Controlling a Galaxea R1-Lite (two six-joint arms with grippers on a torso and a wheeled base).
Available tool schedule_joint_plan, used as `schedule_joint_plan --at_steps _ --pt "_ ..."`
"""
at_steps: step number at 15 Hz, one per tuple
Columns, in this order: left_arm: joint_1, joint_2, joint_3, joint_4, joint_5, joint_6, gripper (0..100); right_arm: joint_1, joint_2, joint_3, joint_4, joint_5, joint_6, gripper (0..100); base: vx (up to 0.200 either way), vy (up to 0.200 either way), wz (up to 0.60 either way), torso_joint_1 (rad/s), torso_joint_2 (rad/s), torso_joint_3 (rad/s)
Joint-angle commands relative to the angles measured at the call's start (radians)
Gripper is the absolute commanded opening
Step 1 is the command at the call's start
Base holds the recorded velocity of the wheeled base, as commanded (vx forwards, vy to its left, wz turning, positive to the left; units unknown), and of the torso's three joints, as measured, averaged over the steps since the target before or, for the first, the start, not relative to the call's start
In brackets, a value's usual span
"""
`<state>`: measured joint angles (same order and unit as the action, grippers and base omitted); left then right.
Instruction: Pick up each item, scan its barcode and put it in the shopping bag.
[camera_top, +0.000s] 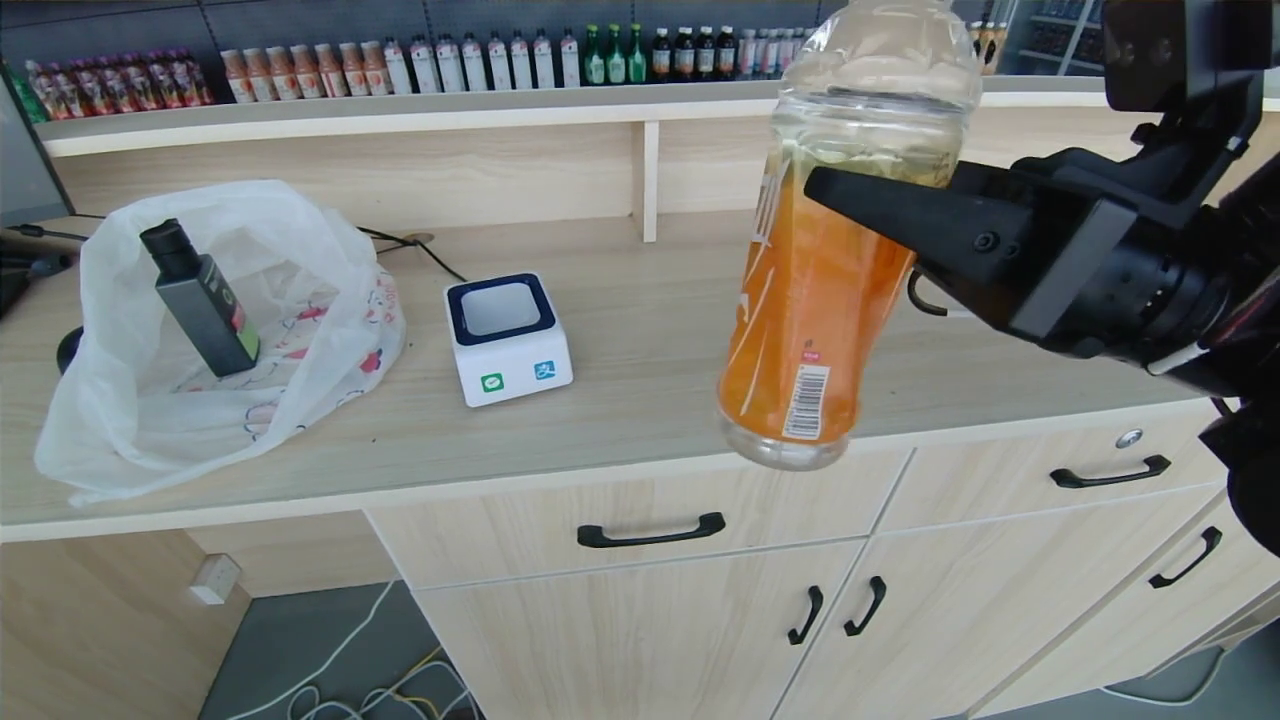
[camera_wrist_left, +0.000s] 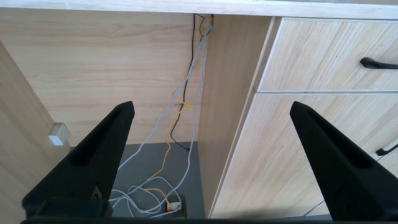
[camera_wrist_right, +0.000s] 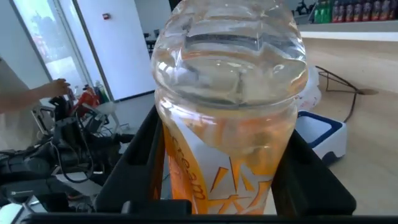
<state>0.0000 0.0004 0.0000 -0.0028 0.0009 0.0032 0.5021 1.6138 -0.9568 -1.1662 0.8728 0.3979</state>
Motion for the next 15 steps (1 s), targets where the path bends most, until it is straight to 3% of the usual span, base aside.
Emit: schedule_joint_plan --at_steps 1,5,9,15 --pt "0.0 0.0 0.0 0.0 0.001 0.0 100 0.029 0.006 0.004 -0.032 0.041 0.047 0 0.0 0.0 0.0 0.0 0.0 0.0" --pt "0.0 0.0 0.0 0.0 0.001 0.0 100 0.081 -0.023 -0.003 -0.081 0.041 0.179 0 0.0 0.0 0.0 0.0 0.0 0.0" --pt "0.0 0.0 0.0 0.0 0.001 0.0 100 0.088 -0.025 -0.003 -0.079 0.038 0.202 0 0.0 0.0 0.0 0.0 0.0 0.0" --pt "0.0 0.0 0.0 0.0 0.001 0.0 100 0.177 -0.025 -0.002 -0.075 0.012 0.203 0 0.0 0.0 0.0 0.0 0.0 0.0"
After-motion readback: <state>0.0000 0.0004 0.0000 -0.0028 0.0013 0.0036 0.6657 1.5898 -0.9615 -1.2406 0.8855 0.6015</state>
